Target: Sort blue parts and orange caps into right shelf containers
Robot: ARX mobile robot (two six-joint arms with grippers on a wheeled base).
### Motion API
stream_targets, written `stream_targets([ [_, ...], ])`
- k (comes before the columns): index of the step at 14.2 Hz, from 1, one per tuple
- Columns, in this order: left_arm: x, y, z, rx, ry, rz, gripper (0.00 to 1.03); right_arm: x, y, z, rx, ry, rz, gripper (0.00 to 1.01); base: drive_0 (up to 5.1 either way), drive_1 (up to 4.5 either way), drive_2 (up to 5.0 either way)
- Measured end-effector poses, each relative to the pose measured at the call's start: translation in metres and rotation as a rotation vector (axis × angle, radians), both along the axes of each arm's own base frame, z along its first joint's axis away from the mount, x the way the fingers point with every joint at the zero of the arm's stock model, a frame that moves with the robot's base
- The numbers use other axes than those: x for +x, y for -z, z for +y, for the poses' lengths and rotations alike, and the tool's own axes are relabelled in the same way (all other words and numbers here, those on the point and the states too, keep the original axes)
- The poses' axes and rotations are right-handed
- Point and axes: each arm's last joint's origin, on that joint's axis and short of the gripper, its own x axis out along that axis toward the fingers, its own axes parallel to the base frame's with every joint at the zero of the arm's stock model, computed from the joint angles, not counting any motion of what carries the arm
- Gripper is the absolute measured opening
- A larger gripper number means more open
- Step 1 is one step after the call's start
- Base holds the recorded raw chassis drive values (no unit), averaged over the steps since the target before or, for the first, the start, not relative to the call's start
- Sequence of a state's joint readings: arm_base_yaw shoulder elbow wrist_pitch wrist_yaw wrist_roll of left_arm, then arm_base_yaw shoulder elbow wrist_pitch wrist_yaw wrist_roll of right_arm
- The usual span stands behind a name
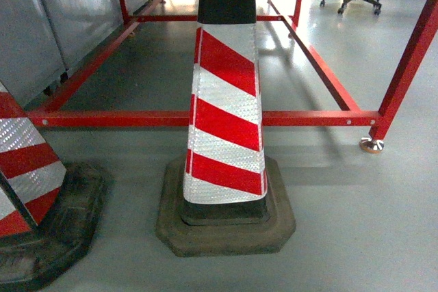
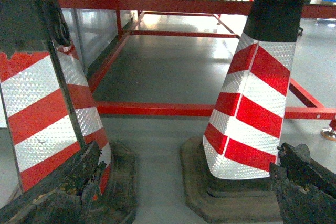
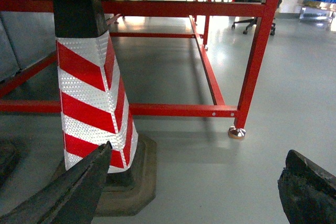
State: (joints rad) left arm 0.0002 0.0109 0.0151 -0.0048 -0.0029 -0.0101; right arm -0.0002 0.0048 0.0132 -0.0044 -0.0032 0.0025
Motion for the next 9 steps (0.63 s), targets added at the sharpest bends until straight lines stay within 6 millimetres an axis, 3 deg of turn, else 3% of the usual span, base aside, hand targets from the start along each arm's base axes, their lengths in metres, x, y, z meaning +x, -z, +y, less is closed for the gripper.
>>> stream_targets([
  [9, 0.0, 0.0, 0.0, 0.0, 0.0, 0.0, 0.98, 0.0, 0.0, 0.0, 0.0, 0.0, 0.0, 0.98, 0.0, 0.0, 0.0],
])
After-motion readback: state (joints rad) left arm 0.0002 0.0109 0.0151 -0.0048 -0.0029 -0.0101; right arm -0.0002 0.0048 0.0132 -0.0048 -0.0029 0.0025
